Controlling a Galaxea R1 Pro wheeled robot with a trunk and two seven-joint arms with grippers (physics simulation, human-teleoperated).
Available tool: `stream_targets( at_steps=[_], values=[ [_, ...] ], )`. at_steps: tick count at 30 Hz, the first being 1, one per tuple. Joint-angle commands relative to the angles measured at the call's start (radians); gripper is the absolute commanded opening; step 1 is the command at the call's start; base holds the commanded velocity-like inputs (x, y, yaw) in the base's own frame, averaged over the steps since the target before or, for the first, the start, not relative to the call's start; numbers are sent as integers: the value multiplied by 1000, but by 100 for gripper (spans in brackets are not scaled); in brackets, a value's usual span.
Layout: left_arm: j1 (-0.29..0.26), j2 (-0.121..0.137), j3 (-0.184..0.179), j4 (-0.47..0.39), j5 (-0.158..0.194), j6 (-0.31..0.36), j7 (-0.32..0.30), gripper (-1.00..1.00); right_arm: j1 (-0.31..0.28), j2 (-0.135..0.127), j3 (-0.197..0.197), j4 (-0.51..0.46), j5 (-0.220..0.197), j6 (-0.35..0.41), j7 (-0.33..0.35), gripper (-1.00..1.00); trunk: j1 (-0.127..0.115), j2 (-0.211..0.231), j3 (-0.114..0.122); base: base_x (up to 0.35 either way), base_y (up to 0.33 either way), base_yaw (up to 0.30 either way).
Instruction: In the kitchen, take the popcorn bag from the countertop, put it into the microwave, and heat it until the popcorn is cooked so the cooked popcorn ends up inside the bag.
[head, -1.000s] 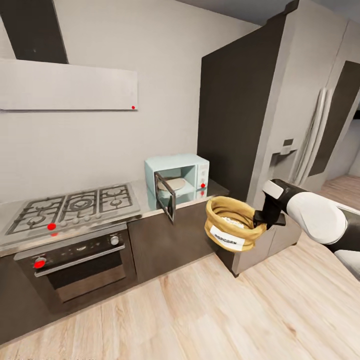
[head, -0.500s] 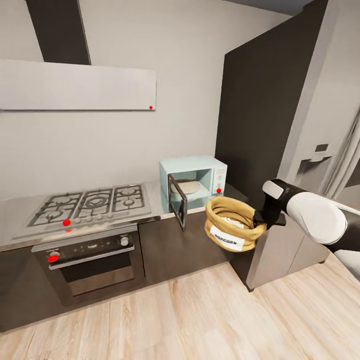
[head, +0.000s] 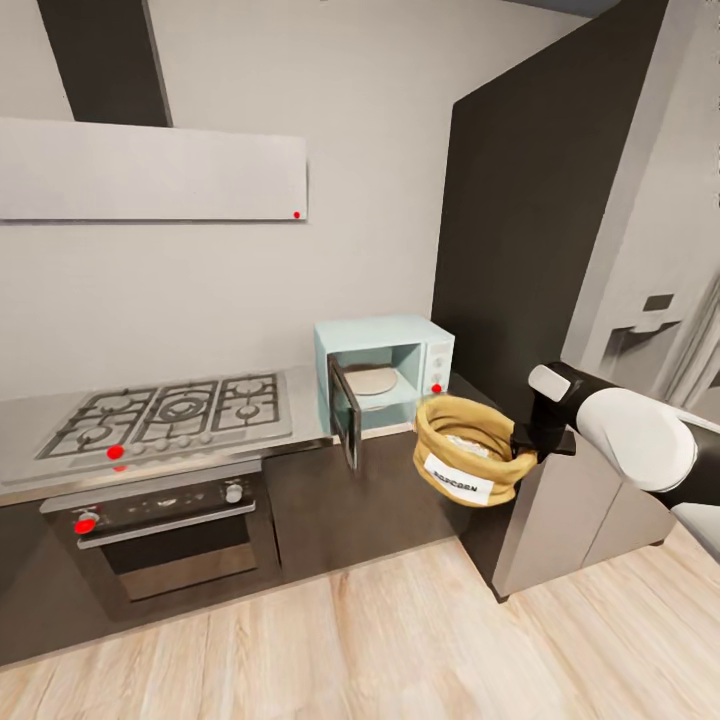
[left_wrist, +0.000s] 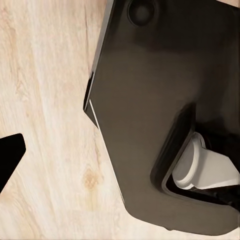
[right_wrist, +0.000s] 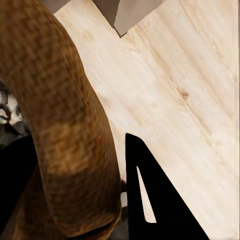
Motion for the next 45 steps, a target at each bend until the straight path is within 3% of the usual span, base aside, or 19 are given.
stream_targets(
  at_steps=[1, 8, 17, 35, 41, 44, 45],
  values=[
    [0, 0, 2, -1, 1, 1, 0, 100, 4, -2, -9, 2, -11, 0, -12, -100, 1, -2, -2, 0, 0, 0],
    [0, -1, 2, -1, 1, 2, 0, 100, 28, -9, 4, 2, -11, 18, 10, -100, 1, -2, -2, 0, 0, 6],
    [0, -1, 2, -1, 1, 2, 0, 100, 28, -9, 5, 2, -11, 18, 10, -100, 1, -2, -2, 178, -35, 228],
    [0, -2, 2, -1, 1, 2, 1, 100, 30, -8, 5, 2, -11, 18, 8, -100, 1, -2, -2, 185, -280, 40],
    [0, -2, 2, -1, 1, 2, 1, 100, 35, 14, 4, 2, -12, -13, -11, -100, 1, -2, -2, 20, -47, 0],
    [0, -2, 2, -1, 1, 2, 0, 100, 36, 43, -8, 2, -13, -81, -88, -100, 1, -2, -2, 1, -1, 0],
    [0, -2, 2, -1, 1, 2, 1, 100, 36, 52, -33, 2, -13, -112, -124, -100, 1, -2, -2, 0, 0, 0]
  ],
)
